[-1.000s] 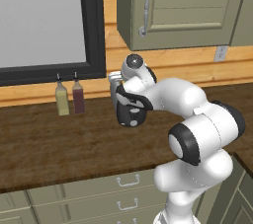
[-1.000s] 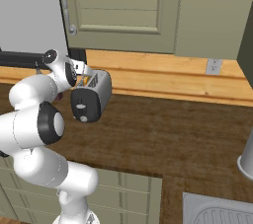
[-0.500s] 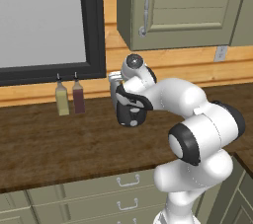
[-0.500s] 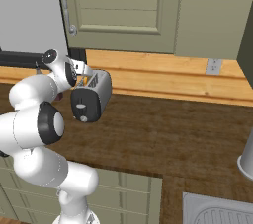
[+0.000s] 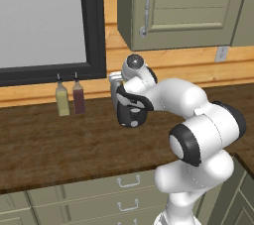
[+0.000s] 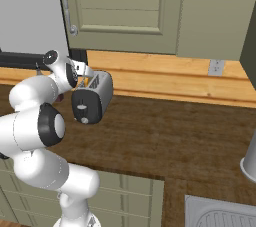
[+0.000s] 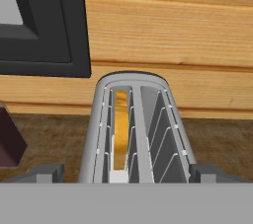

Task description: Start the toaster. Once the lever pops up, take the bread to the plate on the dining counter.

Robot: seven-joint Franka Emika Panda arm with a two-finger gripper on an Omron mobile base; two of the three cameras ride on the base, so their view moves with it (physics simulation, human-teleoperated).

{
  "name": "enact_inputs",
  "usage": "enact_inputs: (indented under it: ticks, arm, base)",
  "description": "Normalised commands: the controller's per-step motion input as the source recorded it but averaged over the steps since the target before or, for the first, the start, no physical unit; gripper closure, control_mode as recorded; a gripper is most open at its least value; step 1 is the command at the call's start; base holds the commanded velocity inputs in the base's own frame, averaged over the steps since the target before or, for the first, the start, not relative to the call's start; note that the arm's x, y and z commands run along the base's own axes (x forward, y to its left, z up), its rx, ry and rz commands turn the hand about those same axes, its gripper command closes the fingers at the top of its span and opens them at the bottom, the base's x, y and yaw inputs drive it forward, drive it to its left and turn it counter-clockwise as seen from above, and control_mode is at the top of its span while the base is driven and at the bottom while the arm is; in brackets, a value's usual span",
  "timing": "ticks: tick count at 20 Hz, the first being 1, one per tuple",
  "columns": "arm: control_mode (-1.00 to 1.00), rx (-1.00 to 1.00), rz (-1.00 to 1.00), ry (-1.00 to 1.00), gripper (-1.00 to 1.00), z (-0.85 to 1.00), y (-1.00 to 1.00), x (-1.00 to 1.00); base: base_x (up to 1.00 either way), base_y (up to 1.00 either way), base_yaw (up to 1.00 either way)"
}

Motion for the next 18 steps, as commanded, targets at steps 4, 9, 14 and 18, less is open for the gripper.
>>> enact_inputs:
  ticks: [4, 9, 14, 18]
  arm:
    - [-1.00, 0.00, 0.00, 0.00, -1.00, 0.00, 0.00, 0.00]
    - [-1.00, 0.00, 0.00, 0.00, -1.00, 0.00, 0.00, 0.00]
    - [-1.00, 0.00, 0.00, 0.00, -1.00, 0.00, 0.00, 0.00]
    - [-1.00, 0.00, 0.00, 0.00, -1.00, 0.00, 0.00, 0.00]
  base:
    - [0.00, 0.00, 0.00]
    - [0.00, 0.00, 0.00]
    - [0.00, 0.00, 0.00]
    - [0.00, 0.00, 0.00]
